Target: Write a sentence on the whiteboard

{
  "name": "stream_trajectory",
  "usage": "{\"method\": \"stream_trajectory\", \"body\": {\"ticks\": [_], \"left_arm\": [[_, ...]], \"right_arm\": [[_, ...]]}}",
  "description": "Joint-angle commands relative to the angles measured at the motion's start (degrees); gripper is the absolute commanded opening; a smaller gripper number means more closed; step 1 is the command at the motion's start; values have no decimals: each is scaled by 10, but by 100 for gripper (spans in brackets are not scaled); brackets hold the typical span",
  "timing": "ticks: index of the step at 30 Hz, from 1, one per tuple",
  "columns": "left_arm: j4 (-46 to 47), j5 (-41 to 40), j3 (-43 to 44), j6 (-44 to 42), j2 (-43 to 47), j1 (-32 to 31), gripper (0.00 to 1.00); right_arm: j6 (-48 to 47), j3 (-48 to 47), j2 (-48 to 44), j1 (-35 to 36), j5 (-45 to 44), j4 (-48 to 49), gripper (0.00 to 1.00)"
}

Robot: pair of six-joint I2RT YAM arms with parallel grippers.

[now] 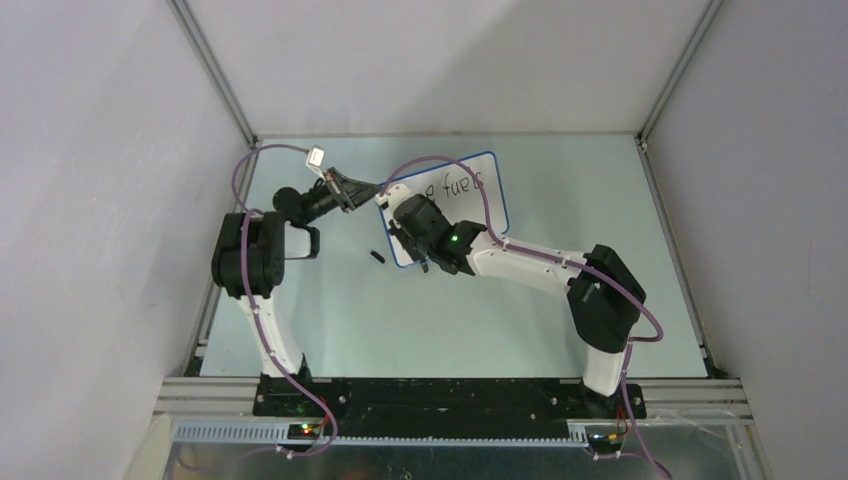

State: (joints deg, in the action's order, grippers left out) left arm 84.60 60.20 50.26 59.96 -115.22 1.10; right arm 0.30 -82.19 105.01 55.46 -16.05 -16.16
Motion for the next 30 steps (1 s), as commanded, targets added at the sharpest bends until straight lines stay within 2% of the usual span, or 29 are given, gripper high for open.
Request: {"method": "stream_trajectory", "body": {"ticks": [1,30], "left_arm": [[29,18,7,-1,3,-13,0],[29,18,8,-1,2,-13,0]], "right_arm": [[-6,-10,2,0,-4,0,0],[13,27,-18,-4,-8,-13,0]]}}
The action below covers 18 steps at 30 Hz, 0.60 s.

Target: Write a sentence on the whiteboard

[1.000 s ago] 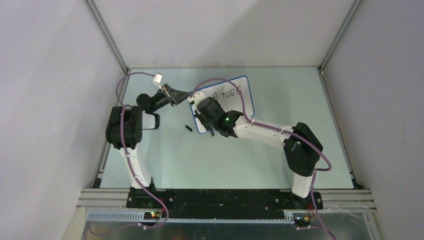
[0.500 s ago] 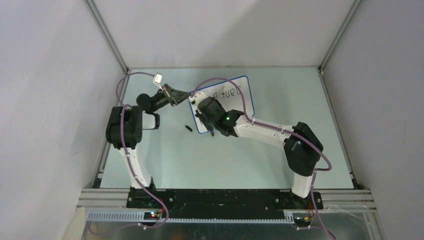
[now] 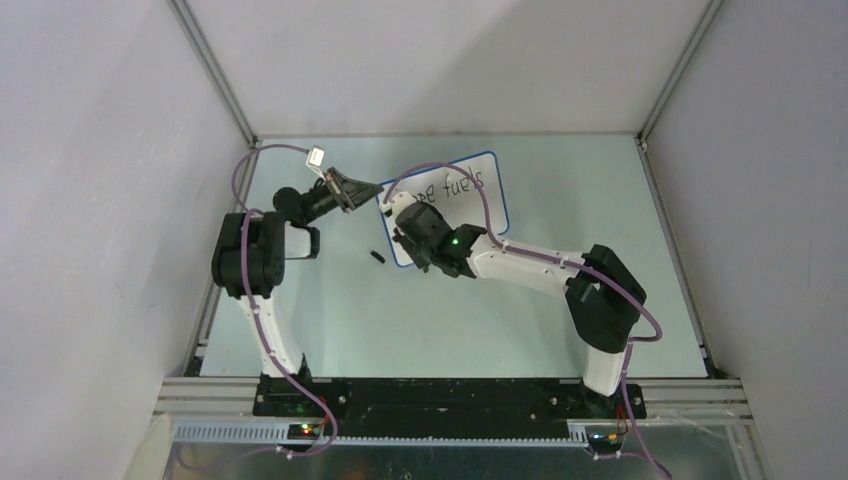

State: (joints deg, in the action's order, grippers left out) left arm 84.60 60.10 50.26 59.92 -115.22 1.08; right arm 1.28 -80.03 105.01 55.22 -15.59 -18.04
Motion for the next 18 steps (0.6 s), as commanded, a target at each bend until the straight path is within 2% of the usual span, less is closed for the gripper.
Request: {"method": "stream_trajectory", "body": {"ticks": [1,11,18], "left_arm": [[29,19,8,0,2,-13,0],[29,19,8,-1,2,-13,0],[29,19,7,-1,3,-13,0]], "right_arm": [[2,6,-20,-2,-12,6,0],[-2,5,-65,-5,-5,17,0],[-2,-7,-56,-14,0,10,0]]}}
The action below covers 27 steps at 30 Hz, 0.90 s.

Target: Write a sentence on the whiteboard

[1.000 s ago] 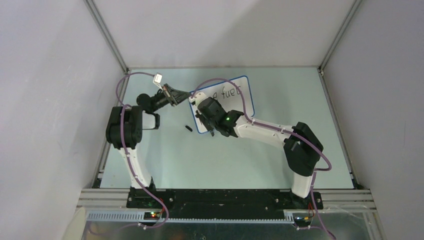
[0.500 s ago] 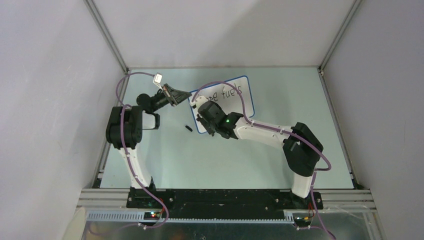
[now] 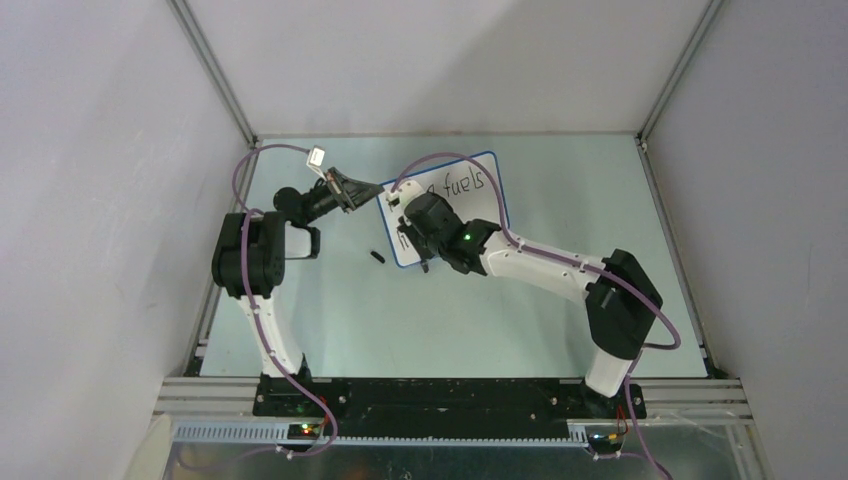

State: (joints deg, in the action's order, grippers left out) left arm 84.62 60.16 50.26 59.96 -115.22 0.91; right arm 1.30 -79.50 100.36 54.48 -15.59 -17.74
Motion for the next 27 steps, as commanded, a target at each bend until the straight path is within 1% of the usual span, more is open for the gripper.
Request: {"method": "stream_trajectory", "body": {"ticks": [1,10,27], "left_arm": [[29,18,7,-1,3,-11,0],[28,19,8,-1,2,-11,0],[28,19,8,-1,2,-11,0]], "right_arm": [[-2,-15,-8,-7,0,6,0],[0,-17,7,-13,12,6,0],[-11,-64,41,15,16,-6,0]]}}
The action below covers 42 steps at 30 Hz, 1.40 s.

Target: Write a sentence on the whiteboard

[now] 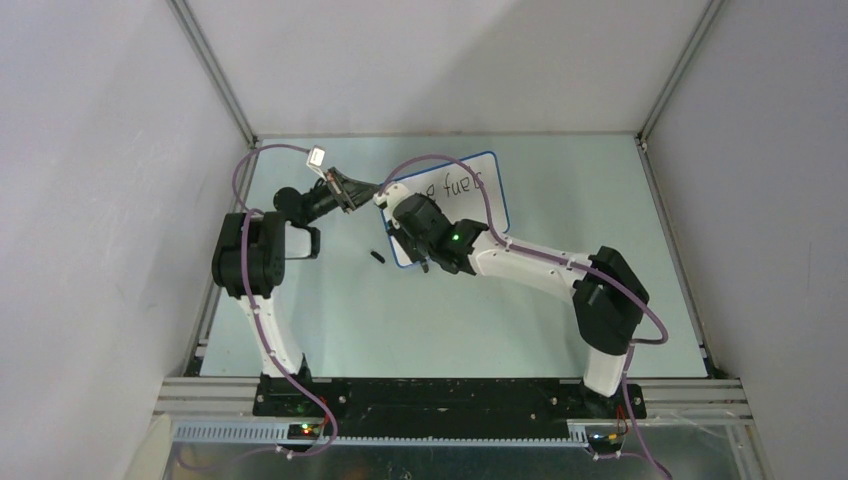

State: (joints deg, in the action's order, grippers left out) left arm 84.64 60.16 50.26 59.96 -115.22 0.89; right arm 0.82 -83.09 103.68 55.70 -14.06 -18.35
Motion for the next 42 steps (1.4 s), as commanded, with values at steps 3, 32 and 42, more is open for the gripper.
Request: {"method": "stream_trajectory", "body": {"ticks": [3,32,42], "left_arm": [[28,19,9,0,1,-11,0],[29,18,8,-1,2,-11,0],[29,19,8,-1,2,-11,0]], "right_arm": [[-7,-29,10,2,0,0,0],[-7,-45,31,-6,-10,-9,0],[-7,-40,24,-11,-28,-17,0]]}}
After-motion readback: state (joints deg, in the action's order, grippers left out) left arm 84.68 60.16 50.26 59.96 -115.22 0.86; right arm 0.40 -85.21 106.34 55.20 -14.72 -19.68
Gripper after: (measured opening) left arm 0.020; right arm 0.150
